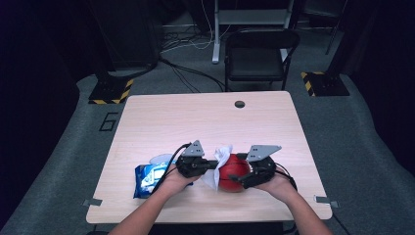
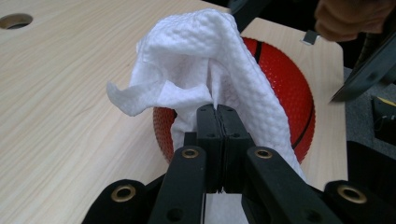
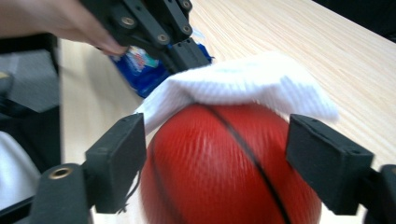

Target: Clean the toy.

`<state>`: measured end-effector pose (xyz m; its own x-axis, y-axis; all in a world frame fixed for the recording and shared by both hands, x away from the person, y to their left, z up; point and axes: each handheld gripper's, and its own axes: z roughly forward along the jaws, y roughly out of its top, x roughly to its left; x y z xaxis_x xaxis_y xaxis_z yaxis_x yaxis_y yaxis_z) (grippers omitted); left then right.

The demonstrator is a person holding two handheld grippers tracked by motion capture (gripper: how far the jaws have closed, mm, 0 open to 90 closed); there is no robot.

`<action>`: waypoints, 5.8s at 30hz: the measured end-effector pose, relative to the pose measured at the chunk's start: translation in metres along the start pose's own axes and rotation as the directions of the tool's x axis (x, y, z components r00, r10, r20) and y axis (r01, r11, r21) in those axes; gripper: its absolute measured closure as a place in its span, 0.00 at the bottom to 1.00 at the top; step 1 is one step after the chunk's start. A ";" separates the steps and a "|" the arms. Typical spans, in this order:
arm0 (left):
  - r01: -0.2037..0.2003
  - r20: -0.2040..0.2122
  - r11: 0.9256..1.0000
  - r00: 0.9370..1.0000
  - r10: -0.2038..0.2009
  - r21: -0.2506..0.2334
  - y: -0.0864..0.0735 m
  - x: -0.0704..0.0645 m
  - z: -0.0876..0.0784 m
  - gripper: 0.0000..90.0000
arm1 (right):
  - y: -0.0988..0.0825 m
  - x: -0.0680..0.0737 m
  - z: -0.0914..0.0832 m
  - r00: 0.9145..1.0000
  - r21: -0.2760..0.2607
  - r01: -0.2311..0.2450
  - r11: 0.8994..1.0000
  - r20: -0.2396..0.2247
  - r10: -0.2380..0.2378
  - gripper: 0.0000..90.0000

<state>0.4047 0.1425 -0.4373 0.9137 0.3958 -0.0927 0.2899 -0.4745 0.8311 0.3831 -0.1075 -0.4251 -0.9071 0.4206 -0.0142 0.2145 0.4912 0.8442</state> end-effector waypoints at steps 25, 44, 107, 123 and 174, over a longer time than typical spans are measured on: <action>-0.016 0.057 1.000 0.998 0.014 0.021 0.009 -0.011 0.049 0.99 | -0.057 -0.018 -0.064 0.991 -0.014 -0.122 0.992 0.061 0.123 0.25; -0.063 0.117 0.997 0.992 0.057 0.049 0.024 -0.030 0.085 0.99 | -0.097 -0.025 -0.104 0.986 0.099 -0.162 0.982 0.055 0.157 0.19; -0.053 -0.043 0.998 0.998 0.052 -0.017 0.040 -0.005 0.045 0.99 | -0.039 -0.054 -0.028 0.980 -0.086 -0.162 0.983 0.103 0.170 0.31; 0.000 -0.156 1.000 0.988 0.000 -0.002 0.032 0.022 0.040 0.99 | -0.057 -0.069 -0.020 0.985 0.023 -0.170 0.985 0.042 0.169 0.32; 0.085 -0.237 0.996 0.967 -0.092 -0.040 0.015 0.065 -0.007 0.99 | 0.019 -0.089 0.058 0.989 0.000 -0.147 0.989 0.001 0.147 0.33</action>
<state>0.4663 0.1660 -0.4267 0.7891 0.6131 -0.0365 0.3554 -0.4073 0.8413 0.4890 -0.0910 -0.4390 -0.8652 0.4892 0.1098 0.3460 0.4240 0.8370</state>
